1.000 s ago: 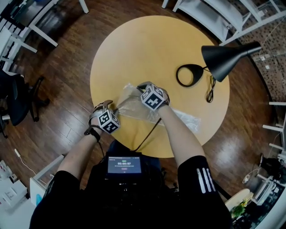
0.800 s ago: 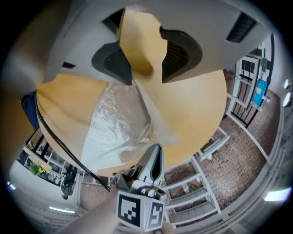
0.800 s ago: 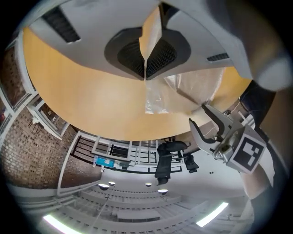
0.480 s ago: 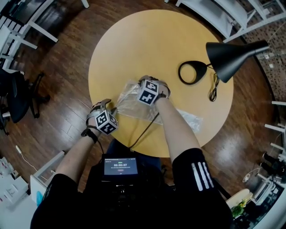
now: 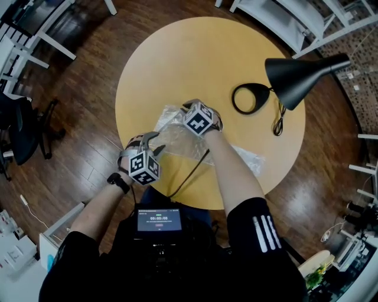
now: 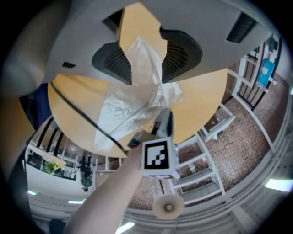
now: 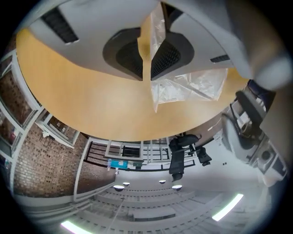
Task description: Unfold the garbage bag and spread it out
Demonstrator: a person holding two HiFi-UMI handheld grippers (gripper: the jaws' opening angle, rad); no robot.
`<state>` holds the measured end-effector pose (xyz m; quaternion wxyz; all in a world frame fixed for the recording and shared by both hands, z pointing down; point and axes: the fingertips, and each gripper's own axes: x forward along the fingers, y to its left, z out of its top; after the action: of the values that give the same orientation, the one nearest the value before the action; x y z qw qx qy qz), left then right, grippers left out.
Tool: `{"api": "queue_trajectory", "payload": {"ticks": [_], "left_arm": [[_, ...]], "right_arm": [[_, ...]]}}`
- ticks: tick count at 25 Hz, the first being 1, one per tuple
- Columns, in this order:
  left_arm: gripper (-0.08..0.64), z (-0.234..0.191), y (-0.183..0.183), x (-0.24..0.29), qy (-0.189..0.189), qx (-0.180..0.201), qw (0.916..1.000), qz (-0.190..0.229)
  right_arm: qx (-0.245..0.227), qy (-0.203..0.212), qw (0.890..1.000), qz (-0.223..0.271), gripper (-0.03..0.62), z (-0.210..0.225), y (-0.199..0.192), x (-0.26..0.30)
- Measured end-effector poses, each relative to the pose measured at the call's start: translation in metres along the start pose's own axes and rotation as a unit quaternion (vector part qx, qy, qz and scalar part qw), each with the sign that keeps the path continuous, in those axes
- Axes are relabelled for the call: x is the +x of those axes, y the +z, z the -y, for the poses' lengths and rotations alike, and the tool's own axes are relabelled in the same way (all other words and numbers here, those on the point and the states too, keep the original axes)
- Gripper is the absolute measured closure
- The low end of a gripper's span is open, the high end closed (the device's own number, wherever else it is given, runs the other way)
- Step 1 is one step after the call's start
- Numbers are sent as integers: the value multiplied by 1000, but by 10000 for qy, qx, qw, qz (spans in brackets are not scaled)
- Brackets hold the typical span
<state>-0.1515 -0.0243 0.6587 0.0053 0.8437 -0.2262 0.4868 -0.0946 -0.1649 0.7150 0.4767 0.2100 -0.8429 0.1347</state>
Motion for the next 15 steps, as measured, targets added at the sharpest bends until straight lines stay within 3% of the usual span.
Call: {"api": "queue_trajectory", "payload": {"ticks": [3, 7, 11, 15], "left_arm": [[342, 38, 32, 17, -598, 347, 9972, 277], [342, 78, 24, 52, -1297, 382, 9908, -69], [342, 94, -4, 68, -1516, 419, 9864, -466], [342, 98, -9, 70, -1645, 201, 9851, -460]], "right_arm": [[249, -80, 9991, 334, 511, 7, 13, -17], [593, -32, 9958, 699, 502, 13, 20, -38], [864, 73, 9902, 1098, 492, 11, 17, -56], [873, 191, 9882, 1242, 477, -2, 2, -76]]}}
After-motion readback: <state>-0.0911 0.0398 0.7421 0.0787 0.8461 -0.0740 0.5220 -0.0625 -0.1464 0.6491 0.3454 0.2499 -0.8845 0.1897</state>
